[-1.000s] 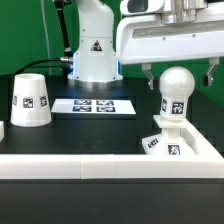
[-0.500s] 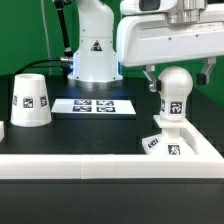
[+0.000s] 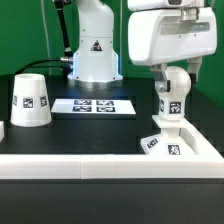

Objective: Assemble lamp

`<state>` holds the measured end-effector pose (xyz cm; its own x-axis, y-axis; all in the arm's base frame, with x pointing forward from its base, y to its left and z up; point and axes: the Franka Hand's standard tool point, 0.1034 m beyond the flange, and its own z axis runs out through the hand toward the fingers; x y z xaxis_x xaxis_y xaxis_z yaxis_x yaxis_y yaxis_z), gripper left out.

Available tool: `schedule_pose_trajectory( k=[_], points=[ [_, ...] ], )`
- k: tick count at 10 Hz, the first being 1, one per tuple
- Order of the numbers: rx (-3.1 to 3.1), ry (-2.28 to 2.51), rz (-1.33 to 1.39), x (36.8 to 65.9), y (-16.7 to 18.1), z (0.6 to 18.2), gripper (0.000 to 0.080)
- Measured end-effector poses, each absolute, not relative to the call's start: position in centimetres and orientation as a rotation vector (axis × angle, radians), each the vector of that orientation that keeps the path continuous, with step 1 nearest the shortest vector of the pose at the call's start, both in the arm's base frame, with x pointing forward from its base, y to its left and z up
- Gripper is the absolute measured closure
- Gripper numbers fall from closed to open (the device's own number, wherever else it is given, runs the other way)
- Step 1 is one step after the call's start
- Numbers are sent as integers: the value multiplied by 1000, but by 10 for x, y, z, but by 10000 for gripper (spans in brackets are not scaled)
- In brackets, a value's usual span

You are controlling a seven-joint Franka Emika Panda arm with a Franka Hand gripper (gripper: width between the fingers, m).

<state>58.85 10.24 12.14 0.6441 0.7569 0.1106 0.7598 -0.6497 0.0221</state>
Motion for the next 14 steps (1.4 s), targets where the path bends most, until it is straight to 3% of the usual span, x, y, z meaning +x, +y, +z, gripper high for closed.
schedule_pose_trajectory(
  k=[8, 13, 14],
  points=[
    [-2397, -2093, -54, 579, 98, 116, 101],
    [-2384, -2105, -42, 578, 101, 113, 101],
    [-2385, -2104, -41, 578, 100, 113, 213]
  ],
)
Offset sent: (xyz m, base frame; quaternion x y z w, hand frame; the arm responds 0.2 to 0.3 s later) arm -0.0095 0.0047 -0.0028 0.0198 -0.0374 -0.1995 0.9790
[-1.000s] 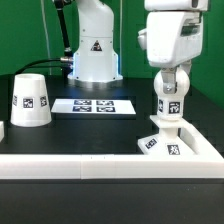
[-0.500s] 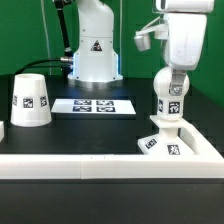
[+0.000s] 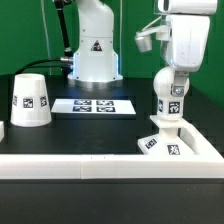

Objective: Assemble lamp

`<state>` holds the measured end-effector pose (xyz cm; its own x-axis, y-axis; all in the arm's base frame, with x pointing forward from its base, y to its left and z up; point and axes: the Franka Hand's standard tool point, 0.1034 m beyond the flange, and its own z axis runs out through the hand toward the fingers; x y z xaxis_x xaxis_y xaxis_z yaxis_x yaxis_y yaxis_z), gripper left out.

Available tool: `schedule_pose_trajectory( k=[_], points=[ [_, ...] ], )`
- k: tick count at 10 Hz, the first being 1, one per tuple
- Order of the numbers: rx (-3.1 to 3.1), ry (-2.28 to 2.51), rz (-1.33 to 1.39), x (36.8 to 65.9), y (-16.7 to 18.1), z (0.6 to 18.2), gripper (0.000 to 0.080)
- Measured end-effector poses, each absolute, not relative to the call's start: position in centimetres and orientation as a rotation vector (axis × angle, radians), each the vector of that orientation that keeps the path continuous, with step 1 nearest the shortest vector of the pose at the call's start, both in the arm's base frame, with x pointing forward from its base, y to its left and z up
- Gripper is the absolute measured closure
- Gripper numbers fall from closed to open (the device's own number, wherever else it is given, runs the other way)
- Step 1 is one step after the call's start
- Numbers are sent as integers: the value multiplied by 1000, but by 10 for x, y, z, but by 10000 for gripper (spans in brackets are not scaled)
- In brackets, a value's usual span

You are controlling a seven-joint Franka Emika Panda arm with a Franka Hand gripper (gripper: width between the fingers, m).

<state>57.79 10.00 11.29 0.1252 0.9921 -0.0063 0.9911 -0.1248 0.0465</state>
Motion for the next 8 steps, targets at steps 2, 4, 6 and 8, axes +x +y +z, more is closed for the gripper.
schedule_pose_trajectory(
  k=[2, 4, 6, 8],
  points=[
    [2330, 2048, 41, 578, 100, 113, 223],
    [2371, 2001, 42, 578, 99, 113, 223],
    [2615, 1686, 51, 578, 98, 112, 223],
    [2817, 1330, 57, 577, 101, 112, 222]
  ],
)
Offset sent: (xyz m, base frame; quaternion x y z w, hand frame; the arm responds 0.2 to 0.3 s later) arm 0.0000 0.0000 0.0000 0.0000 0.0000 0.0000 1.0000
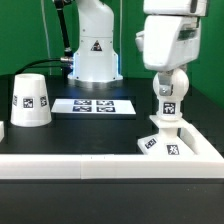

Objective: Assemble lamp

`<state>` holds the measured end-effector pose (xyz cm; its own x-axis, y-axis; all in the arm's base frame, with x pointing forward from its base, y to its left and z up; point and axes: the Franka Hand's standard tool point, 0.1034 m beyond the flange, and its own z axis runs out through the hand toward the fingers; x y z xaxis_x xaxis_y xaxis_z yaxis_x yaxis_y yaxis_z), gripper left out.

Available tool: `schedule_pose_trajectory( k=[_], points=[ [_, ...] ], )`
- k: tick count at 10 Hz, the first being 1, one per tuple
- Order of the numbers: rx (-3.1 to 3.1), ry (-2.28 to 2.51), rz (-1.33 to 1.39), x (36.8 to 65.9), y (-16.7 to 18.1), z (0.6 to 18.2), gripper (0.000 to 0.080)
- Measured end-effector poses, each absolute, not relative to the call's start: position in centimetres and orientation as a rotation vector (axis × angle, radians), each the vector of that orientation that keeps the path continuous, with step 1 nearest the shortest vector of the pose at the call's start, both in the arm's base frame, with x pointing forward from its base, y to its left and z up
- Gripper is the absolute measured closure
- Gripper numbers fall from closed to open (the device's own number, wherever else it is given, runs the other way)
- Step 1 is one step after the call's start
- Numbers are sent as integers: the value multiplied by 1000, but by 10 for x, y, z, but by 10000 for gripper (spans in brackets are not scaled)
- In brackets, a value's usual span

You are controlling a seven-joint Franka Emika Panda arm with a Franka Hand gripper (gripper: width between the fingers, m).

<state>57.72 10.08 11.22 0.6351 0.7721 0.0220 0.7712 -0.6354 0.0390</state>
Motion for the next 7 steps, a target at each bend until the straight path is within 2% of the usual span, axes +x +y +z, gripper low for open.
schedule_pose_trajectory(
  k=[4, 7],
  points=[
    [3052, 669, 63, 577, 108, 114, 220],
    [3101, 411, 66, 578, 108, 114, 220]
  ],
)
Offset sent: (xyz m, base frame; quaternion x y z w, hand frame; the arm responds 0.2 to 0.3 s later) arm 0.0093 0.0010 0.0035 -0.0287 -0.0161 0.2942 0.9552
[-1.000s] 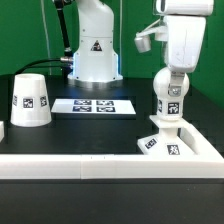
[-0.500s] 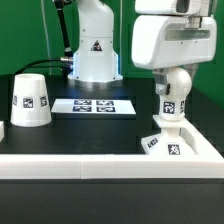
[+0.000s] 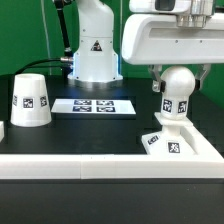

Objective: Assemble lamp

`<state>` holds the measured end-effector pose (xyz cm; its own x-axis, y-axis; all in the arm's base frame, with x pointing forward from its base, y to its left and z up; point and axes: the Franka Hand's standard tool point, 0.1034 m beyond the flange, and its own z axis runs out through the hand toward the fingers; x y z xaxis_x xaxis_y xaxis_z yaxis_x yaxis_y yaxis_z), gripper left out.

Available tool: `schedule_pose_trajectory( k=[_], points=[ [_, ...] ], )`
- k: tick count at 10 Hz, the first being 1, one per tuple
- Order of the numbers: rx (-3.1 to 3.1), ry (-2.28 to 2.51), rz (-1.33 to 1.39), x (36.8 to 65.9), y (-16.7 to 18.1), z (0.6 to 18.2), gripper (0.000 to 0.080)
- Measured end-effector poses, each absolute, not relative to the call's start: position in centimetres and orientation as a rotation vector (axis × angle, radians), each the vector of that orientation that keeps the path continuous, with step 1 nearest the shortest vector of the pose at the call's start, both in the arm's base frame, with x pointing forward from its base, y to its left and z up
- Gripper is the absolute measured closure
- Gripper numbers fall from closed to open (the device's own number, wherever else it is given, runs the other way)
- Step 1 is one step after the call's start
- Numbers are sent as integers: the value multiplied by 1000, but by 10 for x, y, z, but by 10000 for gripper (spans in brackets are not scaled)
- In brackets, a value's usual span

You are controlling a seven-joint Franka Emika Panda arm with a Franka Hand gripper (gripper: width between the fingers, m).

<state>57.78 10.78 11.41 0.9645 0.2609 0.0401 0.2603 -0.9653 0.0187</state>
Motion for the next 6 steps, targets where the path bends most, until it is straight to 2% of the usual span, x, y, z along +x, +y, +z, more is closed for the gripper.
schedule_pose_trajectory(
  k=[4, 6],
  points=[
    [3132, -56, 67, 578, 106, 114, 220],
    [3111, -457, 56, 575, 105, 113, 220]
  ],
)
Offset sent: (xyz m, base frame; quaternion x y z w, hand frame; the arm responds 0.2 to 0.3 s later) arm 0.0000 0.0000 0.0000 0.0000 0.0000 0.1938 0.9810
